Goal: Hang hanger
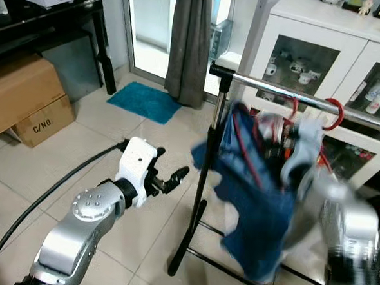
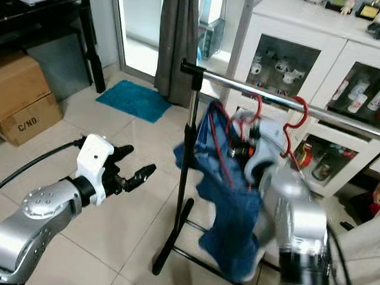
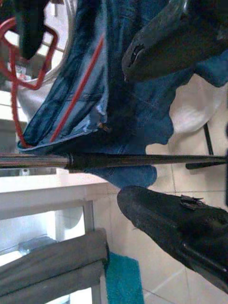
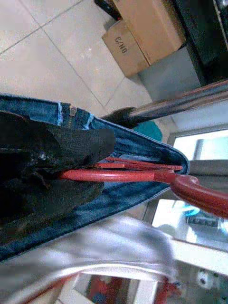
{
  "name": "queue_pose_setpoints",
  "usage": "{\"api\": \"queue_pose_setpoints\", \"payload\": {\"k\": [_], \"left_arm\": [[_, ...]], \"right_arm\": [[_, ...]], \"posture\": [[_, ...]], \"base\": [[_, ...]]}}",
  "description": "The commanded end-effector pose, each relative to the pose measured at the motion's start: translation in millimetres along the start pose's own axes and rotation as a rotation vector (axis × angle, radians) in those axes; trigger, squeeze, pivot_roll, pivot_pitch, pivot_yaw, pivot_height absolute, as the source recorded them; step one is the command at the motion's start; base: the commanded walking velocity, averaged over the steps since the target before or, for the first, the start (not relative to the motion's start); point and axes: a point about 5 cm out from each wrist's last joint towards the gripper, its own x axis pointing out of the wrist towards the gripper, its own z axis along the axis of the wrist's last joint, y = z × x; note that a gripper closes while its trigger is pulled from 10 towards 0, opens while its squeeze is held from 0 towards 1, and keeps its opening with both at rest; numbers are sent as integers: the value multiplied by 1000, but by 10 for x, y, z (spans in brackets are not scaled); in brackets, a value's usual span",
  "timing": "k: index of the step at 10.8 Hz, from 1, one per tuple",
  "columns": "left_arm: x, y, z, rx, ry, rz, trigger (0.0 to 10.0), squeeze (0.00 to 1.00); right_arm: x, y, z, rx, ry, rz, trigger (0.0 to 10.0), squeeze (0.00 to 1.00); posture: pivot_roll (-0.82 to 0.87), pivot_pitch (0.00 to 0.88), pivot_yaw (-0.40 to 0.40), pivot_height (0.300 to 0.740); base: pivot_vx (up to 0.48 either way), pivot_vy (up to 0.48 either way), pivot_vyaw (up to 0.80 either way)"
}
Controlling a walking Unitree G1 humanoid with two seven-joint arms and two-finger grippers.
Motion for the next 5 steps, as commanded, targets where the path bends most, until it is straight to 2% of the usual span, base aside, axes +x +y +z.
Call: {"api": "queue_pose_setpoints", "payload": {"k": [1,2,3,5], "left_arm": [[11,-5,-21,5,11,-5,10000,0],[6,18,-31,6,13,2,10000,0],[3,42,-32,8,14,6,10000,0],[-4,50,-37,12,19,6,10000,0]], "right_arm": [[-63,48,43,-2,-40,-13,0,0],[-127,154,-73,25,-54,-5,0,0],[-165,237,-117,39,-69,17,0,0],[-212,274,-177,15,-54,21,0,0]], "posture": [[-54,0,-21,740],[-58,0,-17,740],[-61,0,-16,740],[-66,0,-18,740]], "base": [[0,0,0],[0,0,0],[-247,0,0],[-277,0,0]]}}
